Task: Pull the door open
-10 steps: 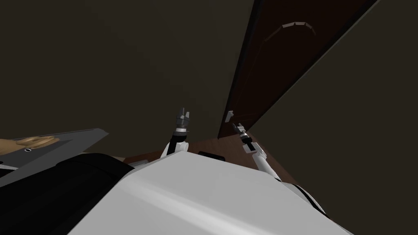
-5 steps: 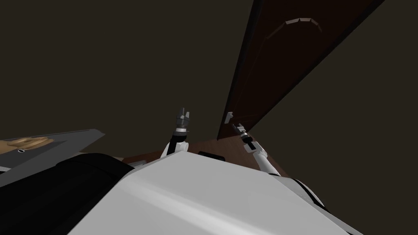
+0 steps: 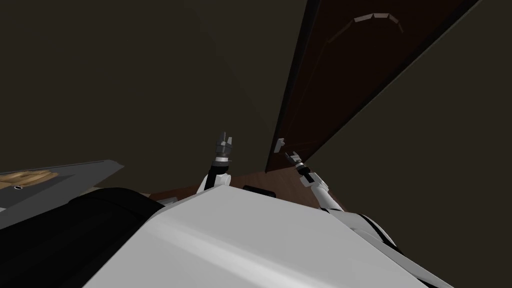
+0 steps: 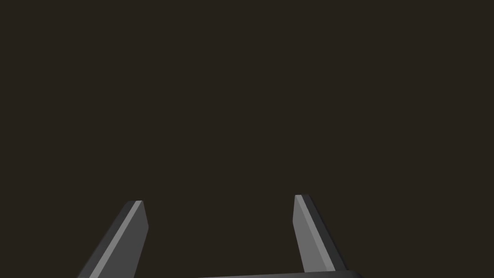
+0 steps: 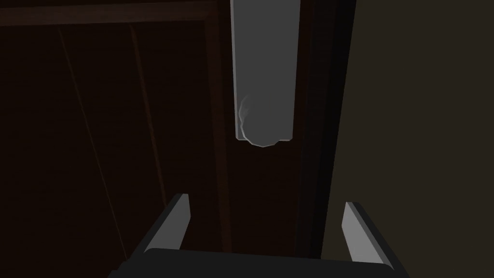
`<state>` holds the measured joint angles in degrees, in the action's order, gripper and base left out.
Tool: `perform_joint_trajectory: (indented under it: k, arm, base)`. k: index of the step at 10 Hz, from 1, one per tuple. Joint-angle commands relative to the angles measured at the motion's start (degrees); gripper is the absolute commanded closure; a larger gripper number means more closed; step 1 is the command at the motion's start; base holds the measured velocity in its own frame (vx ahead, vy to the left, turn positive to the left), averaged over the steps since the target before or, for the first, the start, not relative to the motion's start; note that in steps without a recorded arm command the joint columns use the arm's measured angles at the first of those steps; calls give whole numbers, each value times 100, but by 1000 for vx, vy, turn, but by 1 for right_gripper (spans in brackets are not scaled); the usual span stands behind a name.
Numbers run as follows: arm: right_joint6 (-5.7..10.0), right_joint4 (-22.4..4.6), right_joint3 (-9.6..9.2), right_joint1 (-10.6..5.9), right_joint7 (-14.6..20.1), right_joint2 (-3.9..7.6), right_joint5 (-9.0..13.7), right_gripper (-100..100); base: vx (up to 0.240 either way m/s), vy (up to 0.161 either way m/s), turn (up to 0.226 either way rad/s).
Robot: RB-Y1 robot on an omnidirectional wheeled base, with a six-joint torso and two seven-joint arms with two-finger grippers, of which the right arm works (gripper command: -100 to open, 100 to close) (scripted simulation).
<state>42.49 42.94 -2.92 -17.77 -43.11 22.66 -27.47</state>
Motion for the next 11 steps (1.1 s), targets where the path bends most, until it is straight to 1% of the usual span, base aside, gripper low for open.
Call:
perform_joint_trajectory:
  k: [1, 7, 8, 9, 10, 11]
  arm:
    - [-26, -12, 18, -10, -27, -24, 7, -100]
    - [-133, -62, 94, -53, -138, -123, 34, -100]
    - [-142, -67, 101, -57, -149, -132, 37, -100]
    - [-134, -63, 95, -55, -139, -125, 35, -100]
    - [-134, -63, 95, -55, -139, -125, 35, 100]
    - [-134, -63, 95, -55, -139, -125, 35, 100]
  base:
    - [141, 6, 35]
    - [192, 62, 42]
    - [183, 41, 23]
    - [76, 18, 2]
    - [-14, -4, -12]
    - [-34, -8, 10]
